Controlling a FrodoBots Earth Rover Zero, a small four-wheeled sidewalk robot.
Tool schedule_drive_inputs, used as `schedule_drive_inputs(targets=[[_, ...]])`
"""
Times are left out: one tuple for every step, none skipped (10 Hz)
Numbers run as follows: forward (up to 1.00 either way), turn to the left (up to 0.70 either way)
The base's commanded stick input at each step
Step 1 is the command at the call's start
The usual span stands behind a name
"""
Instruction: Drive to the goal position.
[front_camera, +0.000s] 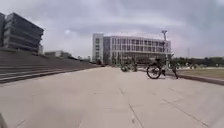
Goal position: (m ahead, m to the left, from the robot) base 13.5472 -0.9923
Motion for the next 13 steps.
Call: schedule_drive_inputs(targets=[[1.0, 0.11], [1.0, 0.0], [1.0, 0.0], [1.0, 0.0], [1.0, 0.0], [1.0, 0.0], [1.0, 0.0], [1.0, 0.0], [1.0, 0.0], [1.0, 0.0], [1.0, 0.0], [1.0, 0.0], [1.0, 0.0]])
